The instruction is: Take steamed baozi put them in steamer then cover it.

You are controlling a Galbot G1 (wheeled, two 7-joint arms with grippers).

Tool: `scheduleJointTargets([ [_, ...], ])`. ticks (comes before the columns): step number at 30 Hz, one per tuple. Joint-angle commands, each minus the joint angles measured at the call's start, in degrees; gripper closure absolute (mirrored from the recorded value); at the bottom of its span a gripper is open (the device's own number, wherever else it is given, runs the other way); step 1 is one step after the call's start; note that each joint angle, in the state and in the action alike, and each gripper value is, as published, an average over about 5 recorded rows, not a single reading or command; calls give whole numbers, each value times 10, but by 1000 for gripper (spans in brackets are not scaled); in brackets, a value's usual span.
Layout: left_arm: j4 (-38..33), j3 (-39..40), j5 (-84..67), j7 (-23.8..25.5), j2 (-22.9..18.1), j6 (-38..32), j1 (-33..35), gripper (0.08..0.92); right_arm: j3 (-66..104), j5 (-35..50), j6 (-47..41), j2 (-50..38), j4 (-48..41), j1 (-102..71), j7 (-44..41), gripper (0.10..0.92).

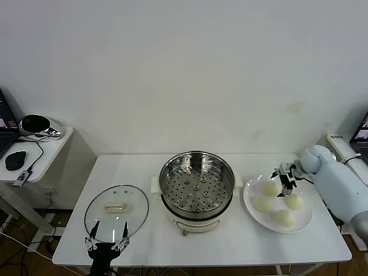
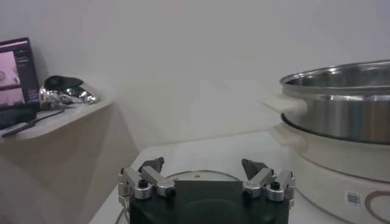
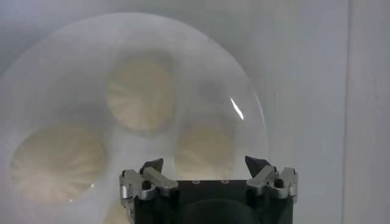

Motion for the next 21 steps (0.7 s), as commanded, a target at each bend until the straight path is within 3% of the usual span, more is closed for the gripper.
scheduleJointTargets([
  [1,-1,0,1,0,1,0,-1,177,-18,-22,3,31,-57,22,-4,203],
  [7,-1,-1,2,-1,1,-1,-2,177,-18,-26,4,38,-73,23,-1,229],
  [21,-7,-1,3,-2,0,-4,0,177,-39,-9,8,32,-55,31,3,435],
])
